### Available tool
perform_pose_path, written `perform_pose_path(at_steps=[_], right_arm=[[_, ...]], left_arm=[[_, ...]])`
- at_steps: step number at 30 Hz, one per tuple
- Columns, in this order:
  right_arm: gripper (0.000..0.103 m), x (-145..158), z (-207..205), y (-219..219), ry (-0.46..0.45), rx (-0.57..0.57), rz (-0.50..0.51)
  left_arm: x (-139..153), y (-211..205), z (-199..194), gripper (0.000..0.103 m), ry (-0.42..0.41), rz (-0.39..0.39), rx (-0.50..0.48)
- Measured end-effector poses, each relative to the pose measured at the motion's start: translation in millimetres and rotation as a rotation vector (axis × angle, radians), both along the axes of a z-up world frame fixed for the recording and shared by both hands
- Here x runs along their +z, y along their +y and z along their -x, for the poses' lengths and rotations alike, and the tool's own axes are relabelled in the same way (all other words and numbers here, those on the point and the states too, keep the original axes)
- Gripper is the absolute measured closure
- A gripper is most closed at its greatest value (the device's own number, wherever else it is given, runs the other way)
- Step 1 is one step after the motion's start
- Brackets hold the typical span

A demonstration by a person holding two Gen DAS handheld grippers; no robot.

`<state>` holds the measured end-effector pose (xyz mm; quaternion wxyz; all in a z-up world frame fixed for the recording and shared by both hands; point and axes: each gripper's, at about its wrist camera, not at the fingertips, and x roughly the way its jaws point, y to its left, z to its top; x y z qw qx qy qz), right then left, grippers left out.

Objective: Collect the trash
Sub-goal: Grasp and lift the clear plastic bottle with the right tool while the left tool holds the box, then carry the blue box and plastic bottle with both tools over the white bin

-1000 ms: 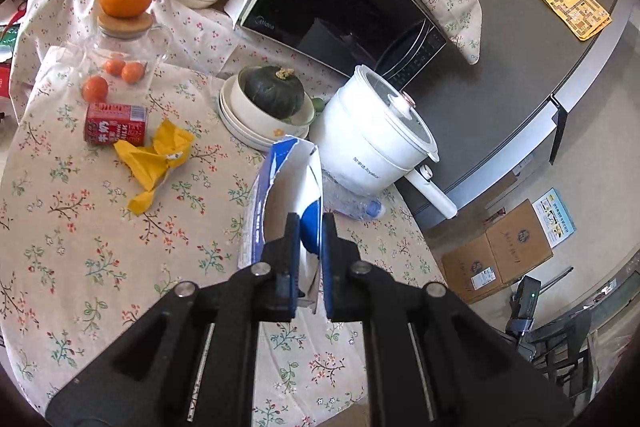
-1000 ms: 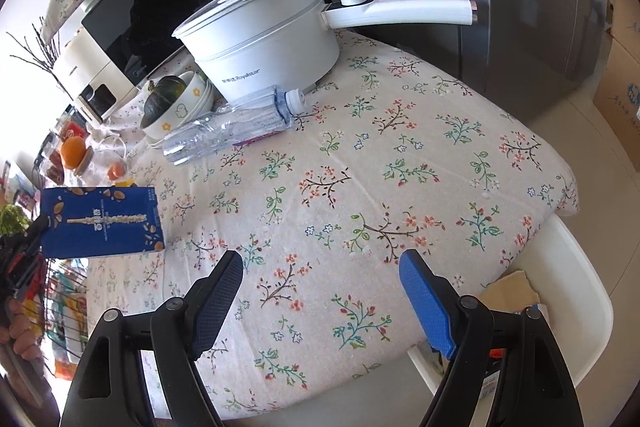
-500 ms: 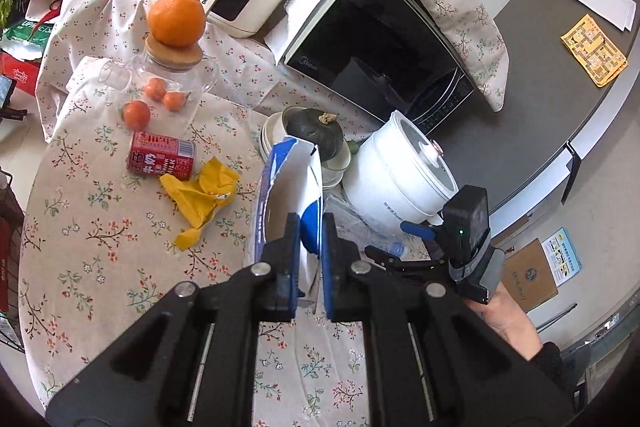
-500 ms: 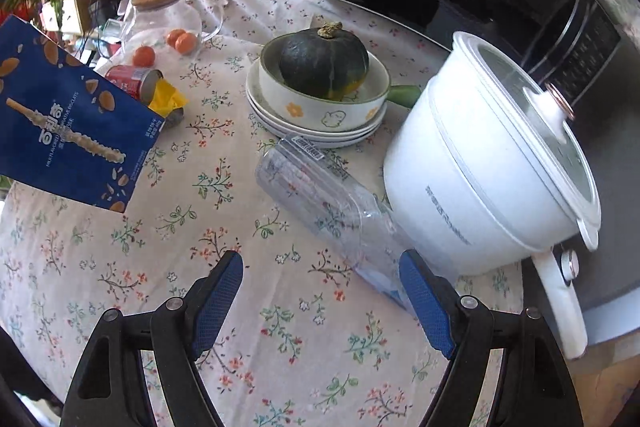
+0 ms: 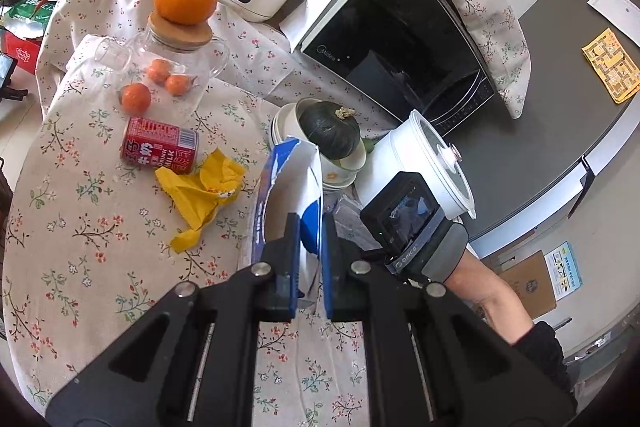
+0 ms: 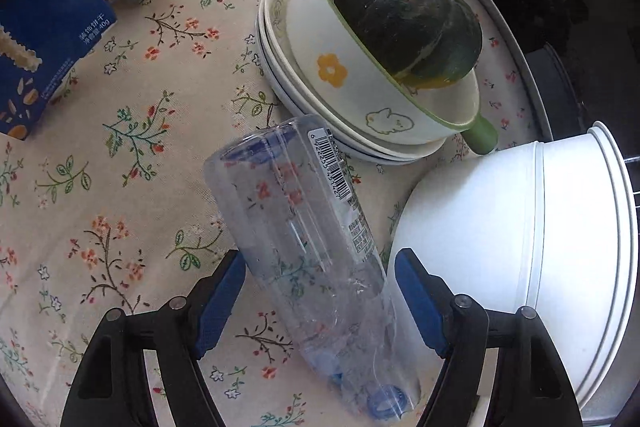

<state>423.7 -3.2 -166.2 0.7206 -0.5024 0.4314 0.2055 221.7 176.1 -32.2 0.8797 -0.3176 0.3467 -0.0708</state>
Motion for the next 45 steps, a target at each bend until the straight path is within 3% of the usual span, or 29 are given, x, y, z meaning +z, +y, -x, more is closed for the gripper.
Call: perform_pose_path(at_steps=[4, 10, 23, 34, 45], right_arm=[[0.033, -1, 10, -3, -0.075, 0.015, 0.032], [0.035, 28, 36, -13, -0.141, -0.035, -0.045], [0.037, 120, 132, -66, -0.192, -0.201, -0.37], [0.038, 159, 189, -118, -0.263, -0.353, -0.578], [0.038, 192, 252, -180, -0.327, -0.481, -0.727]], left_arm=[[1, -4, 0, 0.092, 0.0, 0.001, -0.001], [7, -6, 7, 0.092, -0.006, 0.002, 0.003], [28, -33, 32, 0.092, -0.044, -0.023, -0.047], [37, -72, 48, 0.092, -0.045, -0.042, -0.137], [48, -133, 63, 0.092, -0.066, -0.117, -0.242]])
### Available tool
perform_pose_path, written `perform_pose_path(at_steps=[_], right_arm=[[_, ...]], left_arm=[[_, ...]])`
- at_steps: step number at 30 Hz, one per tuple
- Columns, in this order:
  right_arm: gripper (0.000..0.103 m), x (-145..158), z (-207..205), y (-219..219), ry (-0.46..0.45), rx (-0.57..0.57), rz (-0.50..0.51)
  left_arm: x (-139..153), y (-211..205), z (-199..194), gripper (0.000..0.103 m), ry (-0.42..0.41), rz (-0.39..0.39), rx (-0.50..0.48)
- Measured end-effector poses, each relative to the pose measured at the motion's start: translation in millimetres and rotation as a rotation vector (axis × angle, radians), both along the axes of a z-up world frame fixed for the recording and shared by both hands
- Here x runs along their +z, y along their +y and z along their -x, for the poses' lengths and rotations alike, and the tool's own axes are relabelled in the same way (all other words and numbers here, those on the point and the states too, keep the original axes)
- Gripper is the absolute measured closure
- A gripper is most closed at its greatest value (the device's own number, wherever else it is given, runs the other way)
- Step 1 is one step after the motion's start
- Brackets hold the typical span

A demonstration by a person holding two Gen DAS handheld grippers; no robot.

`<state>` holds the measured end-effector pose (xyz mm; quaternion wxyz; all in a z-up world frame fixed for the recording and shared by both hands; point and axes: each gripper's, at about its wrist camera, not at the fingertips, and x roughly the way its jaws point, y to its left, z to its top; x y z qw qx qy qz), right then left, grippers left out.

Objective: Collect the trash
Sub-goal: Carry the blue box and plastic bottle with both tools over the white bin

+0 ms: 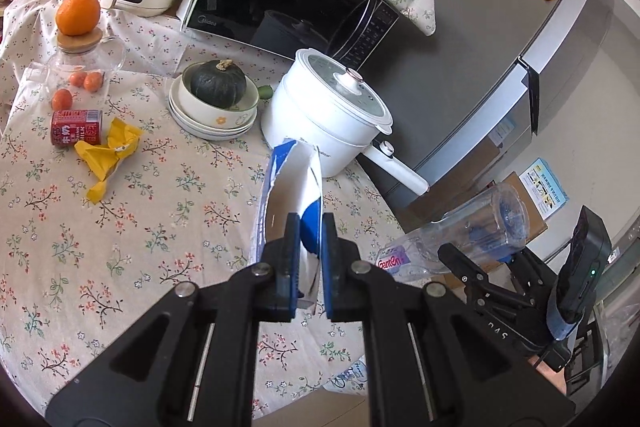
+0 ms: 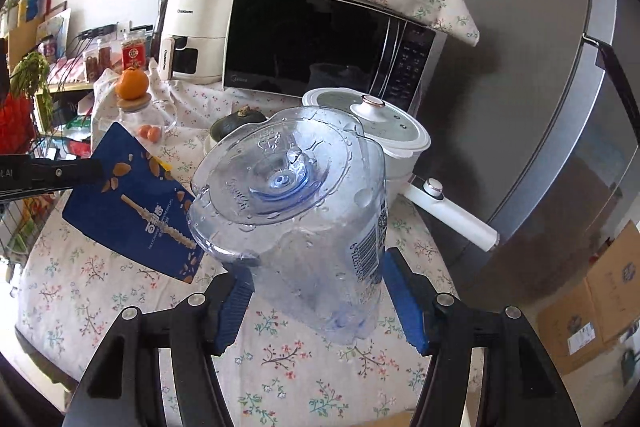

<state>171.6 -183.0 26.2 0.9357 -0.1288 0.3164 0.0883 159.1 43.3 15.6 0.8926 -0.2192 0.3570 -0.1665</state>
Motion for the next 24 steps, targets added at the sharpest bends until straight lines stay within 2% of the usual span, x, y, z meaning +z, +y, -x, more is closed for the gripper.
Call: perform_pose_path(at_steps=[6, 14, 24], right_arm=[[0.038, 6, 31, -40, -0.007, -0.076, -0.082], [0.038, -3, 64, -97, 0.002, -0.192, -0.23], [0.038, -7, 103, -162, 0.015, -0.359, -0.289]], left_arm=[[4, -40, 9, 0.092, -0.022, -0.061, -0.069], [8, -92, 22, 0.092, -0.048, -0.118, -0.178], [18, -159, 48, 0.093, -0.089, -0.097, -0.361]])
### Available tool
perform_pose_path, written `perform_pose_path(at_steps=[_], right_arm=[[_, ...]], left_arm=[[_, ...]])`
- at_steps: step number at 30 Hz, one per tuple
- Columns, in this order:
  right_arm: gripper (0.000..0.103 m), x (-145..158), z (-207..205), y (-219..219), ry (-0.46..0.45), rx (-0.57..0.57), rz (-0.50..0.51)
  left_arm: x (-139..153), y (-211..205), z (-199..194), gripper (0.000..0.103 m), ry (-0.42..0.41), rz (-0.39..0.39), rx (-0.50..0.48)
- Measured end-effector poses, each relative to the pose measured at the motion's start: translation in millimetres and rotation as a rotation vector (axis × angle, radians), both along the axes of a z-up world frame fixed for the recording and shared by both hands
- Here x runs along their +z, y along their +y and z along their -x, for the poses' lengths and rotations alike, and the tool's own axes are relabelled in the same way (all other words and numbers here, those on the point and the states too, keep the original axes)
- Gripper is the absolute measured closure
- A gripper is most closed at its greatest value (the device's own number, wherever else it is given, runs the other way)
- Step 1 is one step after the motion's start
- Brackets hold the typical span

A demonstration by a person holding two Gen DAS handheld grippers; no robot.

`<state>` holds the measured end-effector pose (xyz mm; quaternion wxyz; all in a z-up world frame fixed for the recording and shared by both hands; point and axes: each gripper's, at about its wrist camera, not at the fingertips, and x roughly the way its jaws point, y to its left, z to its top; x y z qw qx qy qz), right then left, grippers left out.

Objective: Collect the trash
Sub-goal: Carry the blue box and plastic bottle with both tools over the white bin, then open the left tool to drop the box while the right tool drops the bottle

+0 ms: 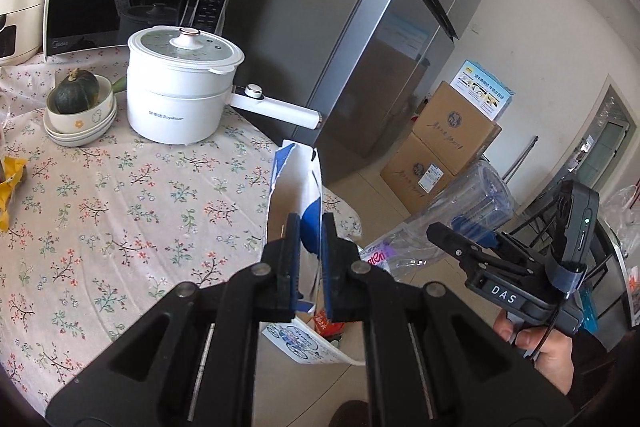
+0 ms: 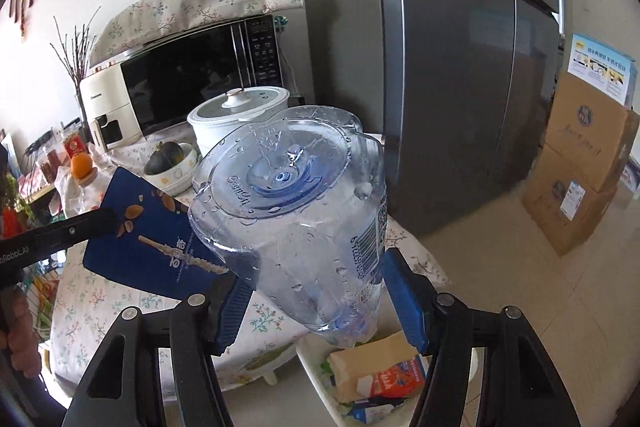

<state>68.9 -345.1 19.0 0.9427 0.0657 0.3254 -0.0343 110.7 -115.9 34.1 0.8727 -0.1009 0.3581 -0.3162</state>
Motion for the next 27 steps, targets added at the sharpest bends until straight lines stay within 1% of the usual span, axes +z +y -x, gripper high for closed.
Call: perform_pose_path(at_steps=[4, 7, 11, 16, 20, 27], right_arm=[[0.038, -9, 14, -26, 0.036, -0.062, -0.016], [0.038, -19, 23, -44, 0.055, -0.098, -0.047], [0.038, -33, 29, -65, 0.081, -0.138, -0.079], [0.038, -53, 30, -80, 0.133, -0.165, -0.12], [0.038, -67, 30, -88, 0.17, -0.185, -0.136], [0.037, -85, 31, -103, 0.223, -0.215, -0.192]], left_arm=[[-2, -25, 10, 0.093, 0.012, 0.016, -0.074], [-10, -47, 17, 0.093, 0.02, 0.006, -0.127], [-27, -71, 22, 0.092, 0.036, -0.018, -0.186], [-56, -98, 25, 0.092, 0.075, -0.085, -0.228], [-77, -113, 28, 0.092, 0.091, -0.134, -0.259], [-104, -132, 29, 0.092, 0.073, -0.201, -0.287]])
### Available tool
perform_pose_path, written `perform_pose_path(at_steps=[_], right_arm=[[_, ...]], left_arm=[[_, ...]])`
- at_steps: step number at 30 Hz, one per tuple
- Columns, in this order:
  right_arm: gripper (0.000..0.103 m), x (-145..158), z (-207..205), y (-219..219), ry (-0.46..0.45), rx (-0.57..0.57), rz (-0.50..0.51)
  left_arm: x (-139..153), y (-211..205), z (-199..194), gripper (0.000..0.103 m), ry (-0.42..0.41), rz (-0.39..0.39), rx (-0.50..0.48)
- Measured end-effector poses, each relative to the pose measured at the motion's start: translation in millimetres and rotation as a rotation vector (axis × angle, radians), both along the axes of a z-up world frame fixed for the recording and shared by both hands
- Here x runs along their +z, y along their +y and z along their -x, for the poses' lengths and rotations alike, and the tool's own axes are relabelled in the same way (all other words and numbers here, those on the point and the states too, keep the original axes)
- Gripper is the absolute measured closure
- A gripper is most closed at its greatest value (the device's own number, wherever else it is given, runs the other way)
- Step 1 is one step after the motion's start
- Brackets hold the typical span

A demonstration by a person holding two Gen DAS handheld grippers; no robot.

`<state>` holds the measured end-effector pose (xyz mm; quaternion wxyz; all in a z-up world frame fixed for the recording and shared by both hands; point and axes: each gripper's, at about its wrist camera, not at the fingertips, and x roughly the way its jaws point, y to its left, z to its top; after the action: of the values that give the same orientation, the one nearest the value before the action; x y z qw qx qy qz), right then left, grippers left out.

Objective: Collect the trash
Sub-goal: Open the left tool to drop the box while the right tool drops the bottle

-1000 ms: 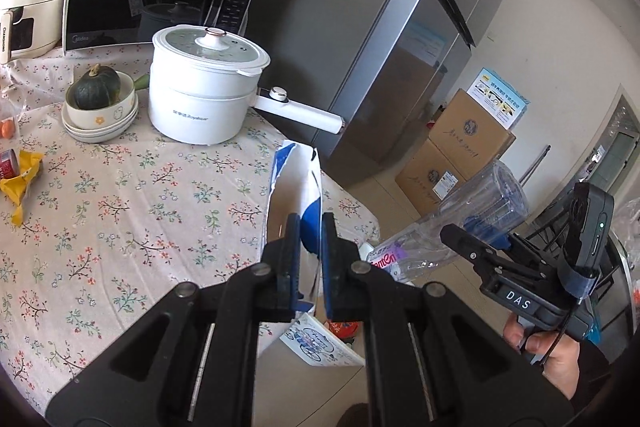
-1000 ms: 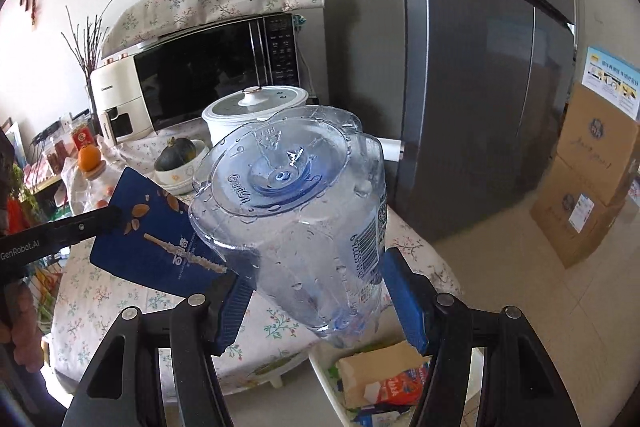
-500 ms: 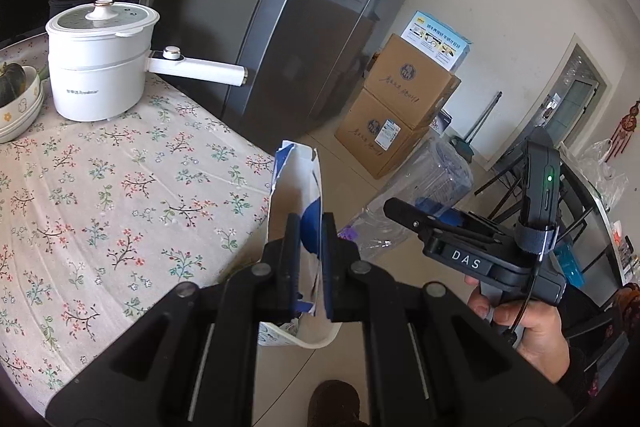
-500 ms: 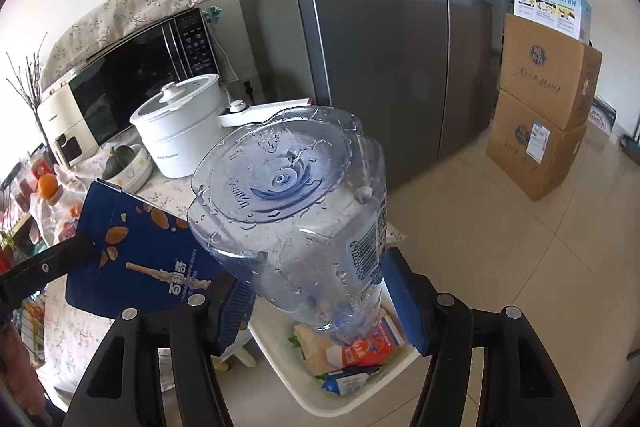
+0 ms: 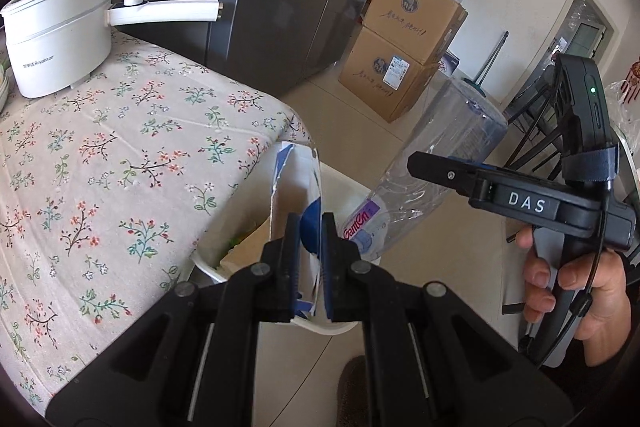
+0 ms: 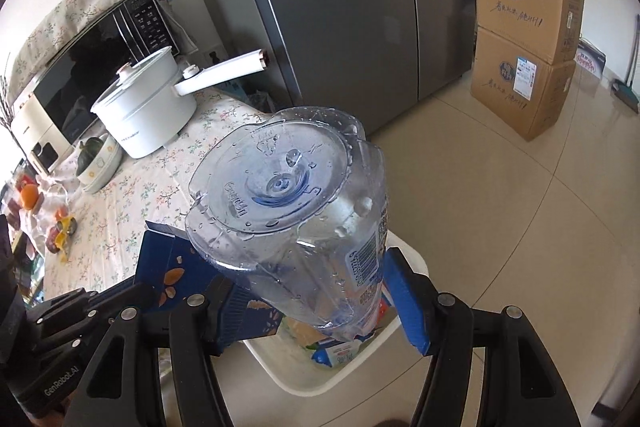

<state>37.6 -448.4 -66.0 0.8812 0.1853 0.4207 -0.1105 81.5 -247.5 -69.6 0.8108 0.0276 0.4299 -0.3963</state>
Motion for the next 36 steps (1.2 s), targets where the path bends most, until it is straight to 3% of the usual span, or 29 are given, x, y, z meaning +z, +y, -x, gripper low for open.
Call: perform_pose_path(at_steps=[10, 13, 14, 15, 17, 22, 36], right_arm=[[0.037, -8, 2, -7, 0.025, -0.007, -0.029], [0.035, -7, 1, -7, 0.017, -0.004, -0.012], [0.034, -7, 1, -8, 0.021, -0.008, -0.015], [0.033, -7, 1, -9, 0.026, -0.011, -0.021], [0.029, -5, 4, -12, 0.015, -0.009, -0.037], [0.027, -1, 11, -14, 0.005, -0.008, -0.008], [0.021, 15, 4, 11, -0.021, 0.026, 0.054]], left_arm=[[-21, -7, -9, 0.092, -0.011, -0.064, -0.002], [-21, -10, -8, 0.091, -0.048, -0.079, -0.017], [-20, -10, -7, 0.084, -0.061, -0.092, -0.004], [-19, -11, -9, 0.066, -0.066, -0.109, 0.008], [-16, -7, -10, 0.039, -0.086, -0.124, 0.043], [-14, 8, -16, 0.037, -0.086, -0.151, 0.087], [1, 62, -30, 0.009, -0.058, -0.163, 0.221]])
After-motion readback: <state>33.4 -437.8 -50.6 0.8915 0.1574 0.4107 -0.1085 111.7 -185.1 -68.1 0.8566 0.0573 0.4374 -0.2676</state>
